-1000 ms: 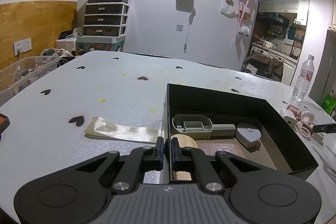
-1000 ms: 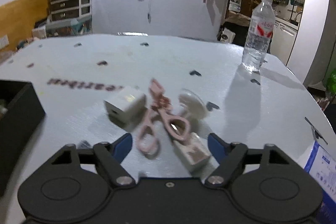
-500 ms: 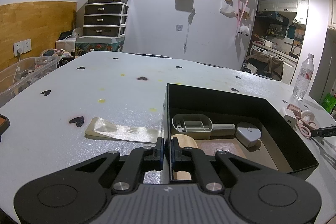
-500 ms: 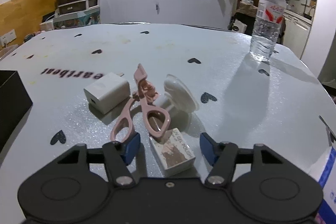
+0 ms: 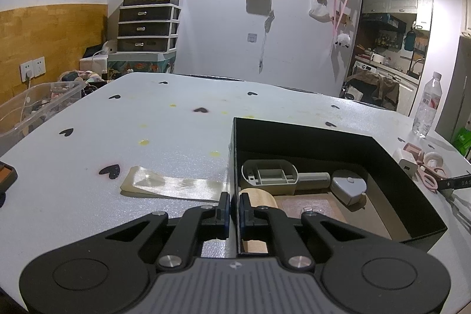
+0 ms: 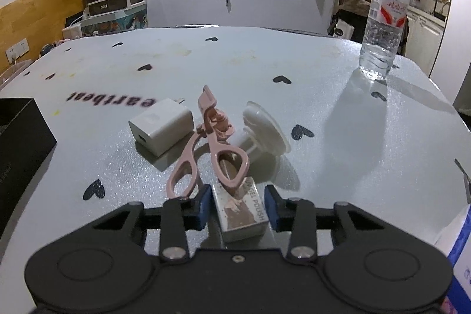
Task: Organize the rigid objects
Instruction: 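Carry the small boxed item into the black box and release it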
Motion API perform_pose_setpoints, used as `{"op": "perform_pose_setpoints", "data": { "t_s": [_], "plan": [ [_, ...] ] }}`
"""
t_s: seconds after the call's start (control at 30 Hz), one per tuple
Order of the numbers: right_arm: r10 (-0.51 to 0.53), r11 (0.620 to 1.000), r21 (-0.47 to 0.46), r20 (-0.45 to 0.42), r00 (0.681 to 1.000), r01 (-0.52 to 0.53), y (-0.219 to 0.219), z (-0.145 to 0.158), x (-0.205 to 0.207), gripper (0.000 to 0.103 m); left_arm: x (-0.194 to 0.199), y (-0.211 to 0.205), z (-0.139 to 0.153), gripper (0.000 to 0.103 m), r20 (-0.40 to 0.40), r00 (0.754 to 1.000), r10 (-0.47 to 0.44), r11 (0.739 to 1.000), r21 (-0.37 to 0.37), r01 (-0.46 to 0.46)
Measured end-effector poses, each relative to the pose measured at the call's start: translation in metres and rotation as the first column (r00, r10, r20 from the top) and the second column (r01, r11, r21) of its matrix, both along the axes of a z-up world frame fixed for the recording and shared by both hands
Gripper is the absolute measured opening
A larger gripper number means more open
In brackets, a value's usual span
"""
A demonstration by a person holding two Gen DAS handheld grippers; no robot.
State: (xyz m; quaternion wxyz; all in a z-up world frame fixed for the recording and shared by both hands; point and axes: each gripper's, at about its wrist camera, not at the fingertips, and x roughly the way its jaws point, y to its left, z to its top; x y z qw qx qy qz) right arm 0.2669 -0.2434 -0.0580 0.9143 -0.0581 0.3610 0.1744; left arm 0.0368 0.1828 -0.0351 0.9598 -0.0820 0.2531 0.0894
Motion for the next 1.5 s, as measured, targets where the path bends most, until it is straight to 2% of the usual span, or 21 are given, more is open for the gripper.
{"op": "perform_pose_setpoints", "data": {
  "t_s": [0.3, 0.53, 0.7, 0.83, 1.03, 1.2, 1.37, 1.5],
  "plan": [
    [-0.017, 0.999, 0.033, 0.003, 1.000, 0.017, -0.001, -0.001, -0.007, 0.033, 0.001, 0.003, 0.004, 0.005, 0.008, 1.000, 0.011, 1.000, 0.011, -0.012],
    [-0.027, 0.999, 0.034, -0.009, 1.000, 0.027, -0.006, 0.001, -0.033, 0.033, 0.005, -0.002, 0.008, 0.003, 0.021, 1.000, 0.016, 1.000, 0.021, -0.016],
    [-0.043, 0.996, 0.084, -0.002, 0.999, 0.043, -0.017, 0.012, -0.056, 0.033, 0.006, -0.003, 0.011, 0.002, 0.007, 1.000, 0.020, 0.999, 0.035, -0.020],
    [-0.011, 0.990, 0.140, 0.032, 0.999, 0.006, -0.015, 0.029, -0.076, 0.033, 0.006, -0.003, 0.011, 0.002, 0.010, 1.000, 0.018, 0.999, 0.035, -0.018],
    [0.119, 0.963, 0.232, 0.088, 0.989, -0.137, 0.021, 0.063, -0.098, 0.033, 0.005, -0.004, 0.010, 0.002, 0.007, 1.000, 0.015, 0.999, 0.041, -0.016],
    [0.239, 0.923, 0.288, 0.085, 0.967, -0.254, 0.069, 0.085, -0.103, 0.033, 0.005, -0.003, 0.010, 0.002, 0.006, 1.000, 0.016, 0.999, 0.042, -0.016],
    [0.335, 0.895, 0.302, 0.032, 0.942, -0.329, 0.118, 0.095, -0.105, 0.033, 0.005, -0.003, 0.010, 0.002, 0.007, 1.000, 0.016, 0.999, 0.039, -0.016],
    [0.369, 0.891, 0.301, -0.047, 0.928, -0.339, 0.154, 0.094, -0.102, 0.033, 0.005, -0.004, 0.010, 0.002, 0.004, 1.000, 0.015, 0.999, 0.043, -0.016]
  ]
}}
